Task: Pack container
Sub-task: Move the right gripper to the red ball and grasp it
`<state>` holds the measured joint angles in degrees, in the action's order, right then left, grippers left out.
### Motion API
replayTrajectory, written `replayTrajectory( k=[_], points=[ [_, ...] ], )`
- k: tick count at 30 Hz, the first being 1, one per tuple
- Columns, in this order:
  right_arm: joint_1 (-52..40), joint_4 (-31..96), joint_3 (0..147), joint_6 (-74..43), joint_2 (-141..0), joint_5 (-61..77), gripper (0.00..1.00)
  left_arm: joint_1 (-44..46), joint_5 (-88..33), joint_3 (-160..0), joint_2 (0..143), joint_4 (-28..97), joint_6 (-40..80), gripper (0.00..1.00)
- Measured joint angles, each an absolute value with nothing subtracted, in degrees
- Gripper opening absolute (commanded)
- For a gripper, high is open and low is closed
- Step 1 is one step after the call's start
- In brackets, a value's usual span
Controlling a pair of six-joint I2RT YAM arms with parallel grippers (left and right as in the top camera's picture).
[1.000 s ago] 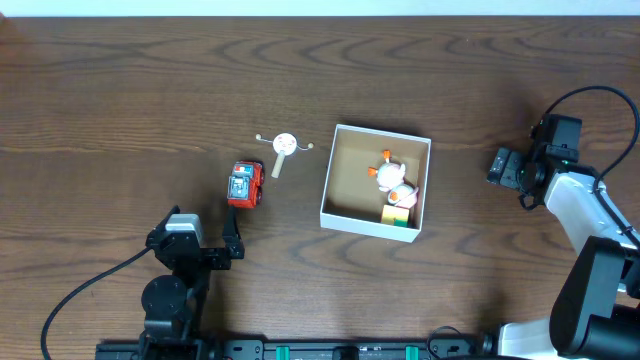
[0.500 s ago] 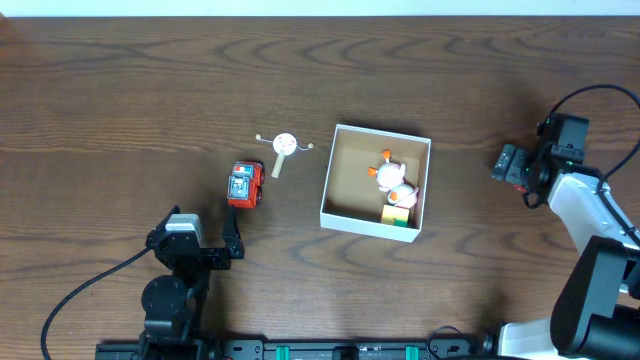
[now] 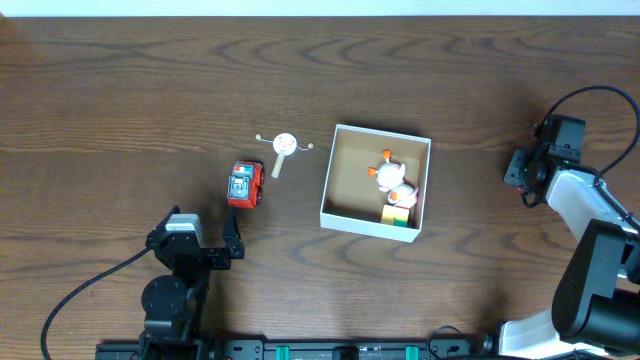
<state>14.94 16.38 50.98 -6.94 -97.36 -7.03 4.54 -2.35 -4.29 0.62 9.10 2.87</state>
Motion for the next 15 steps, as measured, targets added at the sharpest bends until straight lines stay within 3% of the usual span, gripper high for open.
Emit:
replayTrajectory(
  k=[3, 10, 15],
  points=[
    [14.9, 16.4, 51.0, -6.8, -97.4, -6.9, 0.02, 4.5, -2.3, -4.3, 0.6, 9.1, 2.9, 0.98],
    [13.7, 23.4, 53.1, -7.0, -95.8, -5.5, 0.01, 4.5, -2.3, -4.3, 0.6, 9.1, 2.9, 0.98],
    [6.9, 31.2, 60.1, -6.2, -90.1, -4.7, 0.01, 4.5, -2.3, -4.3, 0.6, 9.1, 2.9, 0.98]
  ],
)
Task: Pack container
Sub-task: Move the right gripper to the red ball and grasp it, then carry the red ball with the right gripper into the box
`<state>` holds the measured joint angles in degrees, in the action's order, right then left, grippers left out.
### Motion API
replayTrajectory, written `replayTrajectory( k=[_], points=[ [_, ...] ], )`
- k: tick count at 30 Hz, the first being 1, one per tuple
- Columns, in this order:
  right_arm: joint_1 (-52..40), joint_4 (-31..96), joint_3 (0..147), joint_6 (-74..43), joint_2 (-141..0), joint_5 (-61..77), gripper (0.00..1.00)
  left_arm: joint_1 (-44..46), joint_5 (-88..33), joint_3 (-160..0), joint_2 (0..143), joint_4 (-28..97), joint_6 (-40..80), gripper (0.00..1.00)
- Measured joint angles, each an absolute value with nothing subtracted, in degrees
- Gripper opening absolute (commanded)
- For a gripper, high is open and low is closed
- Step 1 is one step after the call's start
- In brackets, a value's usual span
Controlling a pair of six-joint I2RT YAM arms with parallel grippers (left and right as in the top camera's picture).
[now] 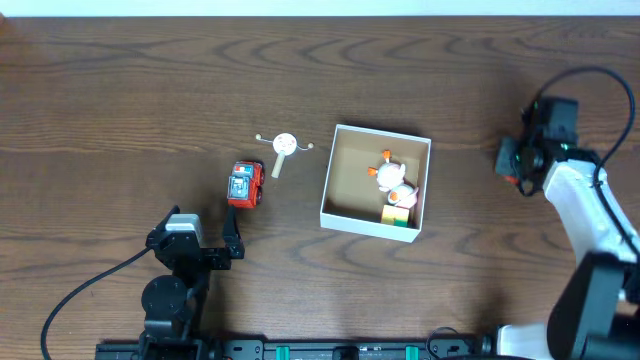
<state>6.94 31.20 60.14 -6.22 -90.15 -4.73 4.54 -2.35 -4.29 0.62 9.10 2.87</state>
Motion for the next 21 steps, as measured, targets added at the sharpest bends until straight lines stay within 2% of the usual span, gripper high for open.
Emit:
replayTrajectory(
  k=[7, 13, 21],
  points=[
    [-9.8, 34.6, 70.8, -0.7, -79.6, -4.2, 0.01, 4.5, -2.3, -4.3, 0.6, 9.1, 2.9, 0.98],
    [-21.5, 33.2, 71.3, 1.4, -77.9, -3.7, 0.01, 4.5, -2.3, -4.3, 0.6, 9.1, 2.9, 0.98],
    [-28.8, 32.0, 71.2, 2.2, -83.9, -3.4, 0.01, 4.5, -2.3, -4.3, 0.6, 9.1, 2.9, 0.98]
  ],
)
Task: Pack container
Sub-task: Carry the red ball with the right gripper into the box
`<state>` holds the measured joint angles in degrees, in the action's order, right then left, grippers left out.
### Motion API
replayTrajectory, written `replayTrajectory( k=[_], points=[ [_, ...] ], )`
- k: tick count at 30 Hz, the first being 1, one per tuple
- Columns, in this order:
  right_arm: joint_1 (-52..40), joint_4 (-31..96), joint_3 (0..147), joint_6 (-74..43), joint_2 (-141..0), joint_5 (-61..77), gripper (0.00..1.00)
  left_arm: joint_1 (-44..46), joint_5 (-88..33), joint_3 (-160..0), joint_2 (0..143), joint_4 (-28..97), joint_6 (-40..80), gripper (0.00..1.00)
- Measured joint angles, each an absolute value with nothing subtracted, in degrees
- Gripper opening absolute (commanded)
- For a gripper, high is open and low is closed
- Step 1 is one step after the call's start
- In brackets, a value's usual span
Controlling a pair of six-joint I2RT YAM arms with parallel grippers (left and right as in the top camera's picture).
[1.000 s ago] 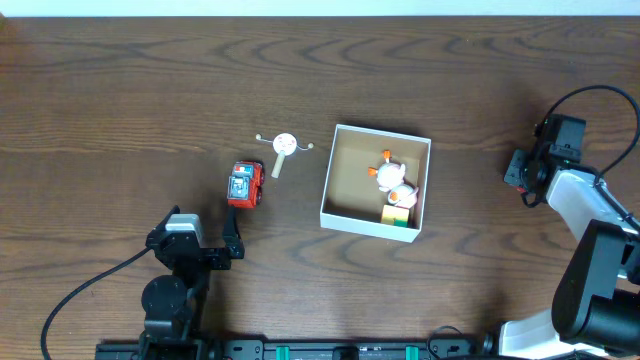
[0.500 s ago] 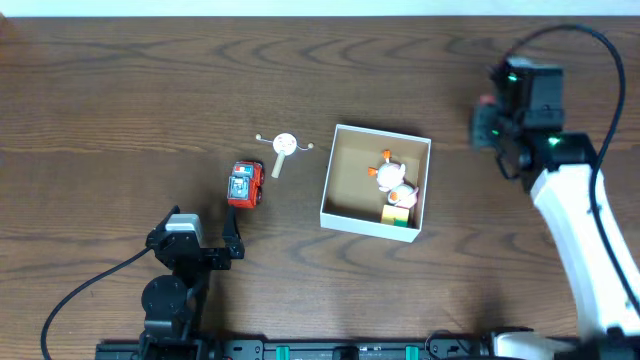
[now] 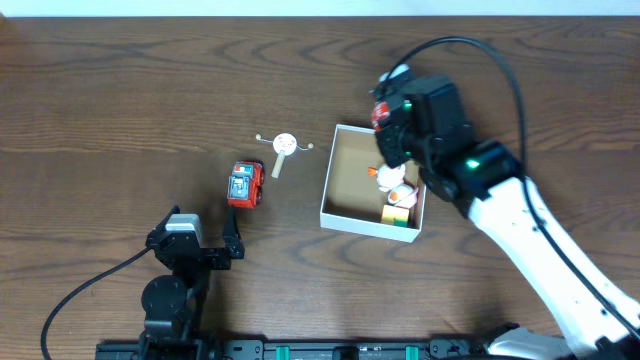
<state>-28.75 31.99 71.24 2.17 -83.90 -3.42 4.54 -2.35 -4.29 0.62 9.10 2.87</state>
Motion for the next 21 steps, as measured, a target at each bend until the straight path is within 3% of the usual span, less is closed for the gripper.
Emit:
replayTrajectory(
  k=[21],
  points=[
    [-32.7, 27.0, 71.2, 6.2, -102.7, -3.2, 0.01, 4.5, -2.3, -4.3, 0.6, 9.1, 2.9, 0.98]
  ],
)
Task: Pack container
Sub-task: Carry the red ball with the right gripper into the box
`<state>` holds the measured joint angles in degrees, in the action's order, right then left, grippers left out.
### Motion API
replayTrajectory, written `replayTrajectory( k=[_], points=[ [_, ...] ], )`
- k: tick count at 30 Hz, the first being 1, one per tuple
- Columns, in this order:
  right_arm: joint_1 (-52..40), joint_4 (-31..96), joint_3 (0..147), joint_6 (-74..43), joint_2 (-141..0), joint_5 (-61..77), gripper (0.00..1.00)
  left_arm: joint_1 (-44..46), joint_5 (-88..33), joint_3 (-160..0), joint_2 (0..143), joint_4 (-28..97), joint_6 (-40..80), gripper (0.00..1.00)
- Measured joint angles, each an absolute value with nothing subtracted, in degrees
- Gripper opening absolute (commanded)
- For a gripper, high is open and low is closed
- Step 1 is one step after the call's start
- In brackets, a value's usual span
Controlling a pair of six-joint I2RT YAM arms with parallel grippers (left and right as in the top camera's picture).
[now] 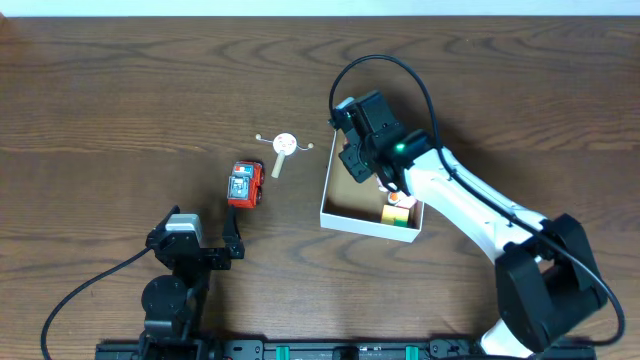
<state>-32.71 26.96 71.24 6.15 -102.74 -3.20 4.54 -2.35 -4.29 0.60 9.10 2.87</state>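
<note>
The white box [371,226] with a brown inside stands at mid table. A white toy with orange bits [392,186] and a yellow-green block [398,213] lie in its right half. My right gripper [352,163] reaches from the right over the box's back left part, pointing down into it. Its own body hides its fingertips, so what it holds cannot be seen. A red toy with a blue face [244,185] and a small white round-headed stick figure [284,146] lie left of the box. My left gripper [232,246] rests near the front left, away from everything.
The right arm's black cable [400,75] loops above the box's back edge. The left arm's base and cable [170,290] sit at the front left edge. Bare wood lies around the box.
My right gripper has moved from over the box's back right corner to its back left part and lower. The small red thing seen at its tip no longer shows.
My right gripper was first far right of the box, with something reddish at it. Then it was over the box's back right corner with a red thing at its tip, and now it points into the box. The left arm and the toys left of the box stayed put.
</note>
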Motion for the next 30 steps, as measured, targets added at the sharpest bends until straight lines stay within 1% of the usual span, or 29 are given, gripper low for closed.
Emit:
replayTrajectory(
  k=[3, 4, 5, 7, 9, 12, 14, 17, 19, 22, 26, 30],
  points=[
    [-32.7, 24.9, 71.2, 8.5, -104.3, -3.1, 0.03, 4.5, -2.3, -4.3, 0.6, 9.1, 2.9, 0.98],
    [-32.7, 24.3, 71.2, 9.0, -104.6, -3.1, 0.07, 4.5, -2.3, -4.3, 0.6, 9.1, 2.9, 0.98],
    [-32.7, 23.9, 71.2, 9.5, -104.9, -3.0, 0.15, 4.5, -2.3, -4.3, 0.6, 9.1, 2.9, 0.98],
    [-32.7, 22.9, 71.2, 10.1, -105.1, -3.0, 0.22, 4.5, -2.3, -4.3, 0.6, 9.1, 2.9, 0.98],
    [-32.7, 22.5, 71.2, 10.4, -105.1, -3.0, 0.38, 4.5, -2.3, -4.3, 0.6, 9.1, 2.9, 0.98],
    [-32.7, 22.5, 71.2, 11.1, -105.2, -2.9, 0.43, 4.5, -2.3, -4.3, 0.6, 9.1, 2.9, 0.98],
    [-32.7, 22.6, 71.2, 11.3, -105.2, -2.8, 0.5, 4.5, -2.3, -4.3, 0.6, 9.1, 2.9, 0.98],
    [-32.7, 22.8, 71.2, 11.4, -105.2, -2.8, 0.56, 4.5, -2.3, -4.3, 0.6, 9.1, 2.9, 0.98],
    [-32.7, 22.8, 71.2, 11.4, -105.2, -2.8, 0.63, 4.5, -2.3, -4.3, 0.6, 9.1, 2.9, 0.98],
    [-32.7, 22.9, 71.2, 11.6, -105.2, -2.6, 0.67, 4.5, -2.3, -4.3, 0.6, 9.1, 2.9, 0.98],
    [-32.7, 22.9, 71.2, 11.7, -105.2, -2.5, 0.77, 4.5, -2.3, -4.3, 0.6, 9.1, 2.9, 0.98],
    [-32.7, 23.2, 71.2, 11.6, -105.1, -2.5, 0.82, 4.5, -2.3, -4.3, 0.6, 9.1, 2.9, 0.98]
  ],
)
